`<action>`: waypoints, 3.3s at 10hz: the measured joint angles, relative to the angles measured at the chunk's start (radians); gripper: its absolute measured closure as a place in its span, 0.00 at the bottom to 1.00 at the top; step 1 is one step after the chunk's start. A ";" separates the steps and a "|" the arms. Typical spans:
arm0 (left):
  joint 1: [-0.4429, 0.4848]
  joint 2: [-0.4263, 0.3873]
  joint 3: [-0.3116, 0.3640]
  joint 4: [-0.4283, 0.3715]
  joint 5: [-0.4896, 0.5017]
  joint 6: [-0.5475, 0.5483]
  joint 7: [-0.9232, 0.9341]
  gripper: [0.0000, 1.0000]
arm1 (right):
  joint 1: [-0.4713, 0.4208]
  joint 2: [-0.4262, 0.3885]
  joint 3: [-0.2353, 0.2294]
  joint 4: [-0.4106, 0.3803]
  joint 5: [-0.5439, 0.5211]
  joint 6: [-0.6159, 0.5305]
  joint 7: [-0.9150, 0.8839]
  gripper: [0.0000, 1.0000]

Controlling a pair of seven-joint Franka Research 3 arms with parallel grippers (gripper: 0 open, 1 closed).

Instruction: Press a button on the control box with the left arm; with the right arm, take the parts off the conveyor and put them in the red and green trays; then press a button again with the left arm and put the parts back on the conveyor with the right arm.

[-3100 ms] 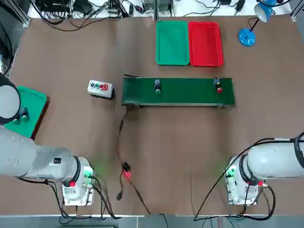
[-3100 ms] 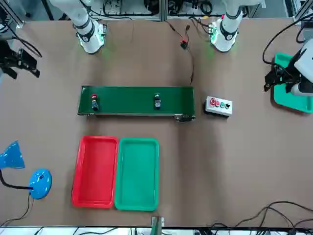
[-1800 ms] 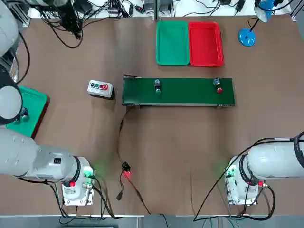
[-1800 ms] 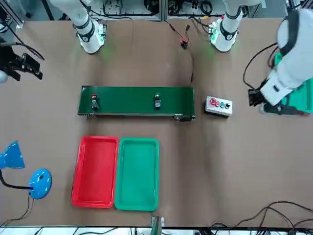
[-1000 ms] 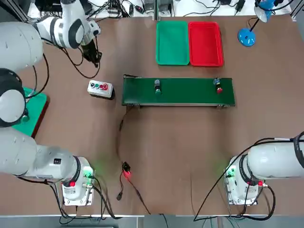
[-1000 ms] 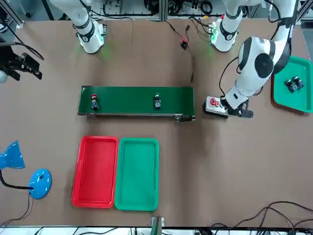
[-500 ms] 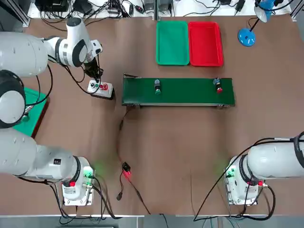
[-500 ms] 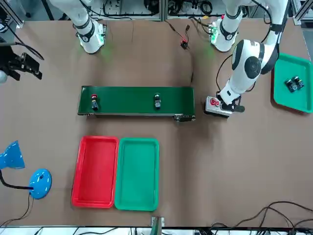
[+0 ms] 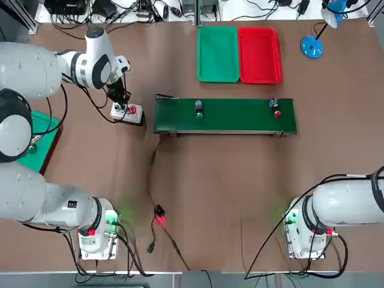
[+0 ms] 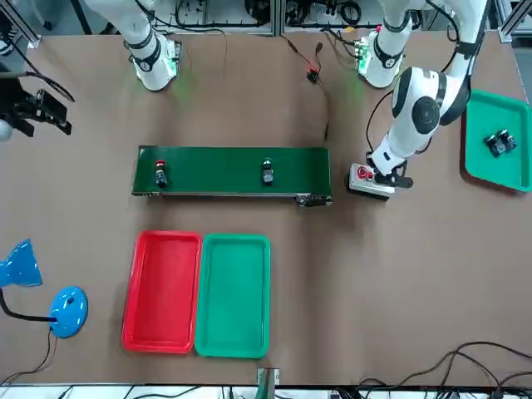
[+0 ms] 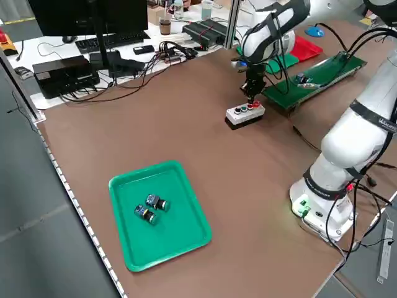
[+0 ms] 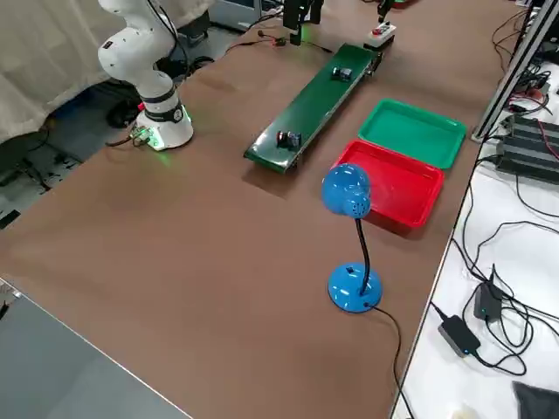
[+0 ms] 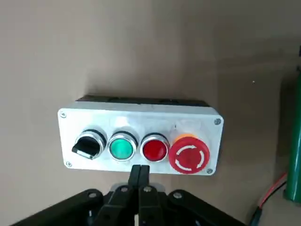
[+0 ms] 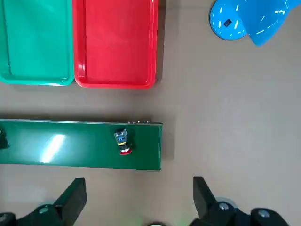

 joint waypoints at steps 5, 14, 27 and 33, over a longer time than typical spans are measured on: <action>0.000 0.018 -0.009 -0.005 0.000 0.029 0.000 0.99 | 0.000 0.000 0.000 0.000 0.000 0.000 0.000 0.00; 0.000 0.063 -0.009 -0.003 0.000 0.070 0.001 0.99 | 0.000 0.000 0.000 0.000 0.000 0.000 0.000 0.00; 0.011 -0.049 0.114 0.461 0.000 -0.308 0.019 0.39 | 0.031 0.031 0.010 -0.042 0.001 0.001 0.000 0.00; 0.009 -0.034 0.207 0.815 0.000 -0.548 0.032 0.00 | 0.099 0.063 0.012 -0.363 0.001 0.303 -0.001 0.00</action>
